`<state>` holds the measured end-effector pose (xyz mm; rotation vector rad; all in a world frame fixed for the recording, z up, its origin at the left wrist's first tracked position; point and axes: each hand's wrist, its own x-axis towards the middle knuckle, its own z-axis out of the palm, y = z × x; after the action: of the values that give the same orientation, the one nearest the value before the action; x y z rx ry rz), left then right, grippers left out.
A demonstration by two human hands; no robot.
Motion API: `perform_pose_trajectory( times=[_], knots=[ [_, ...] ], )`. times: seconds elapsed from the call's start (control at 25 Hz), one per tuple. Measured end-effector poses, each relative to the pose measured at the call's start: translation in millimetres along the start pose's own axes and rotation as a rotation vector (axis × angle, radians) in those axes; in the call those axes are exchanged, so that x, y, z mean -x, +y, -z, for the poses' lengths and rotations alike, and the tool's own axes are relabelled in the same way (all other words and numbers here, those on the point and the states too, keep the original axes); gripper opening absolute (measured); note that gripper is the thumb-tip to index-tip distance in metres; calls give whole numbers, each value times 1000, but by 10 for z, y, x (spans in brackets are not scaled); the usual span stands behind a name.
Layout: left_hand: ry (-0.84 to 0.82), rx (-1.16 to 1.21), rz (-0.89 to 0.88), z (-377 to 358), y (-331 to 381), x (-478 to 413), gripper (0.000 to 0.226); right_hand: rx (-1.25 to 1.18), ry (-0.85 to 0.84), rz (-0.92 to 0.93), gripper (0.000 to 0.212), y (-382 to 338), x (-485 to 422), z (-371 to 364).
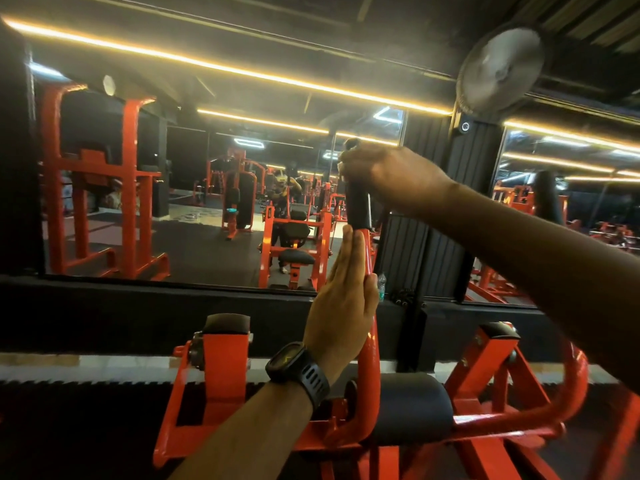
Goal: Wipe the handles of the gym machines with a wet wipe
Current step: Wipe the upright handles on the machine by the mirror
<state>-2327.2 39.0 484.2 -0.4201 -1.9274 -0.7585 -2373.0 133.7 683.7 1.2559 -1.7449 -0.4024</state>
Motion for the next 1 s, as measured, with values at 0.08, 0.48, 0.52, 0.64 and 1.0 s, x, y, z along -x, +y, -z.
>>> perform_pose_trajectory(
  times=[0.08, 0.48, 0.52, 0.64, 1.0],
  knots=[
    [-1, -6, -12, -1, 11, -6, 61, 29, -44, 79, 40, -19, -44, -30],
    [8, 7, 1, 10, 41, 0, 60, -14, -8, -231, 36, -91, -401, -129],
    [13, 10, 1, 12, 46, -8, 60, -3, 9, -274, 34, -81, -436, -129],
    [15, 18, -5, 14, 49, -4, 62, 40, -18, -303, 39, -162, -457, -142],
    [-9, -3, 6, 6, 20, 2, 62, 11, -7, -180, 51, 40, -213, -95]
  ],
)
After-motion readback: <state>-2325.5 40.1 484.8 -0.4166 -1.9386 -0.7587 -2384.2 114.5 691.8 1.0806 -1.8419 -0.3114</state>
